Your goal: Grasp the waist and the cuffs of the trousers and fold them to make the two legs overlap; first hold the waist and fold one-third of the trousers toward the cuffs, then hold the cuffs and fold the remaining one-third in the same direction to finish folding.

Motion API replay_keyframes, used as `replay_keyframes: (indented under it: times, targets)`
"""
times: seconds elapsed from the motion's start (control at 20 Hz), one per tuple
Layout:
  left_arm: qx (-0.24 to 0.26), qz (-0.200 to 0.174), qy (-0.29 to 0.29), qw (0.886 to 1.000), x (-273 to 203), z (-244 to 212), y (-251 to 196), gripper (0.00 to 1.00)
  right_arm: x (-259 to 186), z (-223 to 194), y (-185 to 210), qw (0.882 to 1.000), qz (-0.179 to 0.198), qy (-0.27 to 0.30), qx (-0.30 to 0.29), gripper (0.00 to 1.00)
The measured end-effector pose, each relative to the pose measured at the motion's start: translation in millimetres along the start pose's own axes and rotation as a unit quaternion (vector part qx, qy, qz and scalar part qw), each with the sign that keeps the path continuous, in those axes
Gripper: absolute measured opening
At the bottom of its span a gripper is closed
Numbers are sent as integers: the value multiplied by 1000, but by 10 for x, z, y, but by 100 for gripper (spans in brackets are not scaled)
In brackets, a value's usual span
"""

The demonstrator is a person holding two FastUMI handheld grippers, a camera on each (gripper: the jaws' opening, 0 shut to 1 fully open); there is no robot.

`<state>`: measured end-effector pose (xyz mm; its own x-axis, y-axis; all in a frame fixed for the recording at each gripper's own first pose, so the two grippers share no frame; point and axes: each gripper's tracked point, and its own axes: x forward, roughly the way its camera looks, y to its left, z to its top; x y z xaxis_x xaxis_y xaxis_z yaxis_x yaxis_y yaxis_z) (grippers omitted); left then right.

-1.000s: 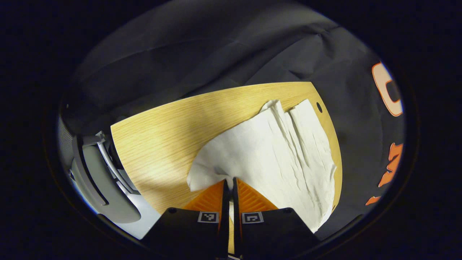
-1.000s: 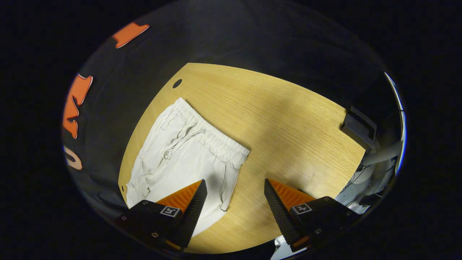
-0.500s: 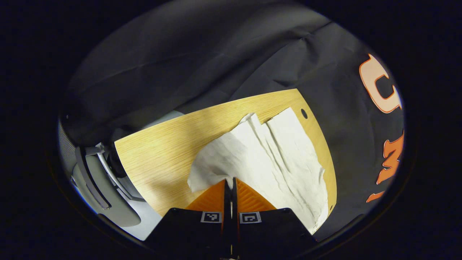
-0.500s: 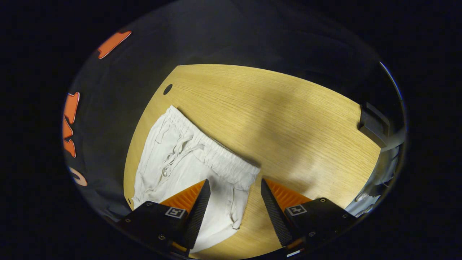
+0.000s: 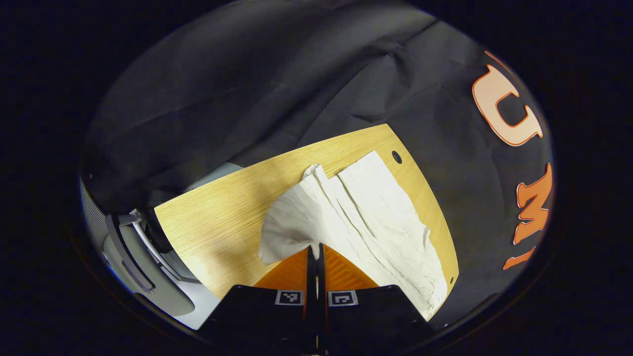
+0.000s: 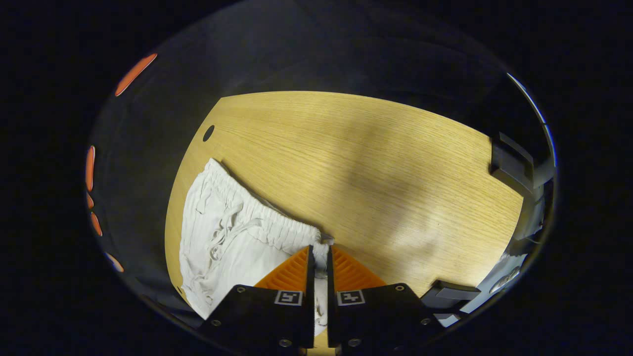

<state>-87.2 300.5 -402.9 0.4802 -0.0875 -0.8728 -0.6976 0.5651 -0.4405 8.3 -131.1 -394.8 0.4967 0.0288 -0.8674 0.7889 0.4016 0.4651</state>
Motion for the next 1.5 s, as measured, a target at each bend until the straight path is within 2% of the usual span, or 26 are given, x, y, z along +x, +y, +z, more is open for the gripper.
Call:
replay_keyframes:
  times: [0.05,0.15,0.35,0.4,0.65,0.85,1.15,1.5]
  targets:
    - [1,-3,-2,1000,-28,8,-28,4,-63,32,-13,1000,7,-7,2,7]
    - [-2,-7,-7,1000,-84,59,-81,4,-153,90,19,1000,19,-9,5,4]
    - [10,-12,-10,1000,-133,176,-237,5,-304,181,160,999,37,12,37,4]
    - [16,-12,-11,1000,-155,194,-289,2,-332,215,193,999,39,13,33,4]
    - [54,-17,-15,998,-180,396,-591,4,-504,336,494,998,54,15,-1,5]
    - [88,-28,-12,996,-80,625,-834,4,-598,449,737,998,67,2,1,4]
    - [133,-41,10,990,322,978,-1208,4,-650,561,1077,998,57,-4,10,5]
    - [180,-37,49,982,1061,1246,-1544,4,-409,642,1564,998,40,14,35,4]
